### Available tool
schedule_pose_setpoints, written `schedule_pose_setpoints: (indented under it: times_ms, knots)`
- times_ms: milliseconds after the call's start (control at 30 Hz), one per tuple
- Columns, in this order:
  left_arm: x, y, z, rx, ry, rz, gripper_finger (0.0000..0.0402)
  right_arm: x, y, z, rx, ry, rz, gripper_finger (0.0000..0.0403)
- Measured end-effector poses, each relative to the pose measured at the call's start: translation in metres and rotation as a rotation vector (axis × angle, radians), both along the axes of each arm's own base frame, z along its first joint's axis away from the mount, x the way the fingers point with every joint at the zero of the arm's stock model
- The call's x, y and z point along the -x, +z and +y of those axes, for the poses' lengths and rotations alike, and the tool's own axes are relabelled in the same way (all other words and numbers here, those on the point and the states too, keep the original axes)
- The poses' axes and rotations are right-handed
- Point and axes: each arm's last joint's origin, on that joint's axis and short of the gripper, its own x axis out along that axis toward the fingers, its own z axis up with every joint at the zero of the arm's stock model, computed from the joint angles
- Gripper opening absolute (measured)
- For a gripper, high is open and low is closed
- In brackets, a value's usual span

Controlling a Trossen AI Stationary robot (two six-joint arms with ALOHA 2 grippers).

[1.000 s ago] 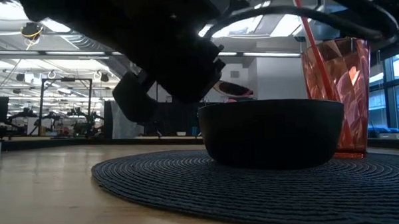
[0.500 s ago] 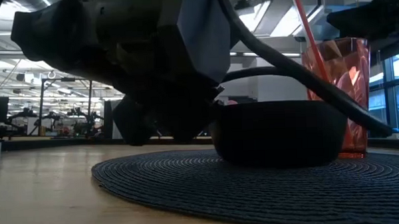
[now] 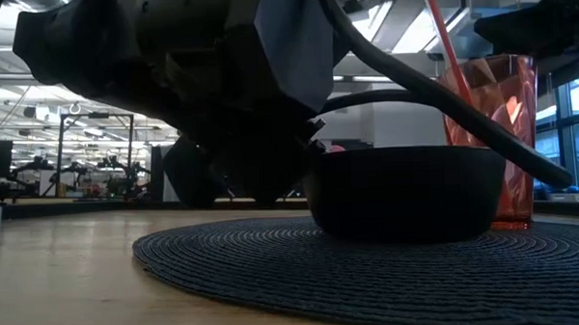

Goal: Pick & Place Utensil
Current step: Put the orange spoon into the black bowl on the blue mat

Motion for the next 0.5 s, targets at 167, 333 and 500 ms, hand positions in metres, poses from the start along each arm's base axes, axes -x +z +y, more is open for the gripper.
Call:
schedule_pose_setpoints:
  times_ms: [167, 333, 500]
  knots:
    - [0.0008, 0.0, -0.0018, -0.001, -0.005, 0.0, 0.0002, 0.0, 0.0001, 0.0, 0.003, -0.001, -0.001, 0.0014]
    - [0.0008, 0.0001, -0.0018, -0.005, -0.005, 0.0, 0.0002, 0.0, 0.0001, 0.0, 0.004, -0.001, -0.001, 0.0014]
    - [-0.0002, 0.0025, -0.0046, -0.001, -0.01, -0.007, 0.0002, 0.0, 0.0001, 0.0, 0.004, -0.001, -0.001, 0.0014]
